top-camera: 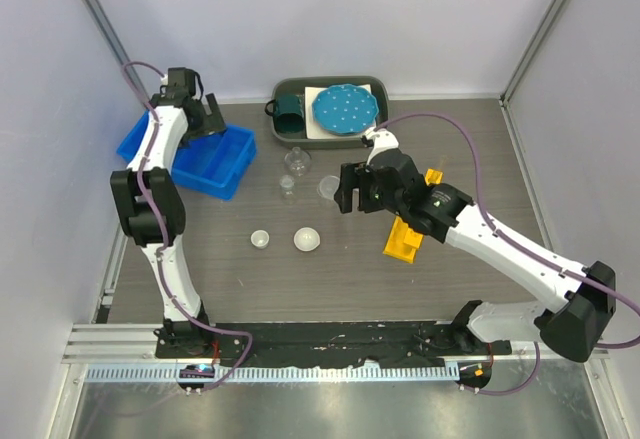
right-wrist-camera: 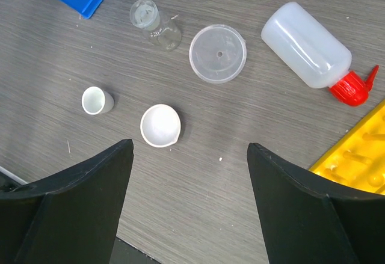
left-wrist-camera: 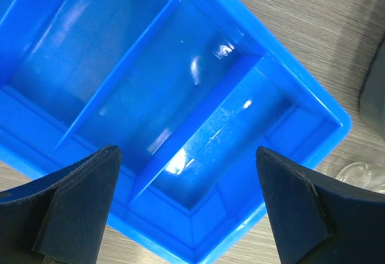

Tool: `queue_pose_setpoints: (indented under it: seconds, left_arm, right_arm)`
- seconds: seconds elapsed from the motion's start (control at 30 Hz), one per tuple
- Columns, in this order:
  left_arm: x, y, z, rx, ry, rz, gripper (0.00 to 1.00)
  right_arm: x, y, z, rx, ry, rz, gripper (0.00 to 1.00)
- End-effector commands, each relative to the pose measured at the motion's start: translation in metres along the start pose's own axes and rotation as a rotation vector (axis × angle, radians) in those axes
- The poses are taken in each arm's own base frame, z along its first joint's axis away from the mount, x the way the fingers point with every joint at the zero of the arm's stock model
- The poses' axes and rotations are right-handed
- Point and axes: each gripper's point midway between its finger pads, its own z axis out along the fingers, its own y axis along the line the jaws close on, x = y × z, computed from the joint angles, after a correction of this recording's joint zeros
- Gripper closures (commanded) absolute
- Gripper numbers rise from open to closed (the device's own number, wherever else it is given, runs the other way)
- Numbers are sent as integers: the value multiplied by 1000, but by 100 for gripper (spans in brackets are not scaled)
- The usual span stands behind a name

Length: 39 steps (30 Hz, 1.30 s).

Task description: Organize the chemistry lab equipment

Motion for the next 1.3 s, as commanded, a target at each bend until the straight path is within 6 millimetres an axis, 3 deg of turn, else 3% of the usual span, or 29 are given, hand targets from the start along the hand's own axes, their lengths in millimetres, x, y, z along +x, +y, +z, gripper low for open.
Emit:
queue_pose_setpoints:
  seconds: [0.0,0.47,0.63,0.73,0.83,0.87,1.03,1.17,1.27]
  left_arm:
    - [-13,4,4,29,-40,64,0]
    - [39,13,40,36,78,130,0]
    - [53,17,48,21,118,126,9]
    - [62,20,50,9,143,119,20]
    - [69,25,51,-18,163,100,43]
    - [71,26,51,-23,168,96,54]
    - [80,34,49,-64,186,74,76]
    - [84,35,47,-80,193,50,100]
    - [87,33,43,-80,198,12,100]
  right_arm:
    - [-11,5,-10,-31,-56,4,18]
    - [-4,2,-19,-40,-53,9,18]
    - [1,0,-18,-37,-44,8,18]
    - [2,1,-18,-44,-43,16,18]
    - [4,3,-18,-60,-40,24,18]
    - [4,4,-17,-60,-41,24,18]
    - [8,5,-19,-74,-36,39,18]
    - [10,3,-22,-74,-41,44,18]
    - [13,2,-22,-74,-36,47,18]
